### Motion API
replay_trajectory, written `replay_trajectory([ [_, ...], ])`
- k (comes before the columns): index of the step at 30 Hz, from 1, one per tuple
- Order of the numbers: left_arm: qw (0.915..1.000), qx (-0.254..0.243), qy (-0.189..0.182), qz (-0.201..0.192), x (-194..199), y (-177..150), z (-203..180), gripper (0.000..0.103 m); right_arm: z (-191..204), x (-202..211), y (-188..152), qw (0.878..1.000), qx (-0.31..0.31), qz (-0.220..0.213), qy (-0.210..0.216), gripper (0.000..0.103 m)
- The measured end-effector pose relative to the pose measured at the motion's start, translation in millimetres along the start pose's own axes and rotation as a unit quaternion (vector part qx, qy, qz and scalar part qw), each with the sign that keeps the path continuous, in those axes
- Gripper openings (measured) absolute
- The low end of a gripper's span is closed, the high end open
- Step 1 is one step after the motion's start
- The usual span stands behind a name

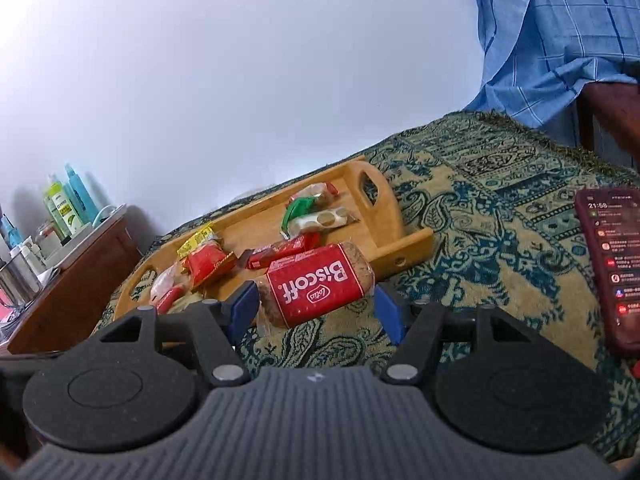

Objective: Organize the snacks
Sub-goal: 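Lower the left tool over the almond chocolate bar and close it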

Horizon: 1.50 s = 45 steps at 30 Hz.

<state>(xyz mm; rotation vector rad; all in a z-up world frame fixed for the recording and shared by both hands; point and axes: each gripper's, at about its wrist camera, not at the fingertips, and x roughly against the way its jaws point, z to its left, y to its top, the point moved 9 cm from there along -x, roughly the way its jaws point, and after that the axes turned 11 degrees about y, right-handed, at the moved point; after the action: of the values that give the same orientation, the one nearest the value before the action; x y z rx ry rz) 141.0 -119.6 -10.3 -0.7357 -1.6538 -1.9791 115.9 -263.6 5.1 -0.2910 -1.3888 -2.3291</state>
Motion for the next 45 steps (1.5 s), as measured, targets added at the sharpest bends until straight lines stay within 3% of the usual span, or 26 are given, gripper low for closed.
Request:
replay_trajectory([
  [6, 0.9993, -0.012, 0.019, -0.031, -7.6, -9.9, -20.9, 0.097, 3.1, -2.4, -2.8, 1.0, 0.013, 0.005, -0.006, 0.068],
  [13, 0.9986, 0.038, 0.037, 0.006, -31.6, -24.5, -18.3, 0.098, 5.3, -5.8, -4.3, 1.0, 0.023, 0.011, -0.016, 0.069],
  [17, 0.9984, 0.031, 0.047, -0.01, -34.2, -27.3, -18.0, 0.103, 6.3, -7.6, -6.2, 0.999, 0.031, 0.015, -0.018, 0.07],
  [32, 0.9956, 0.047, 0.063, -0.05, -37.7, -30.0, -12.4, 0.103, 6.3, -12.6, -9.3, 0.999, 0.04, 0.023, -0.029, 0.07],
  [40, 0.9952, 0.049, 0.066, -0.053, -38.2, -30.0, -11.5, 0.103, 4.5, -13.7, -10.1, 0.998, 0.044, 0.026, -0.032, 0.07],
  [45, 0.9937, 0.04, 0.086, -0.059, -37.1, -30.8, -14.8, 0.103, 4.9, -14.1, -10.7, 0.998, 0.048, 0.028, -0.034, 0.07],
])
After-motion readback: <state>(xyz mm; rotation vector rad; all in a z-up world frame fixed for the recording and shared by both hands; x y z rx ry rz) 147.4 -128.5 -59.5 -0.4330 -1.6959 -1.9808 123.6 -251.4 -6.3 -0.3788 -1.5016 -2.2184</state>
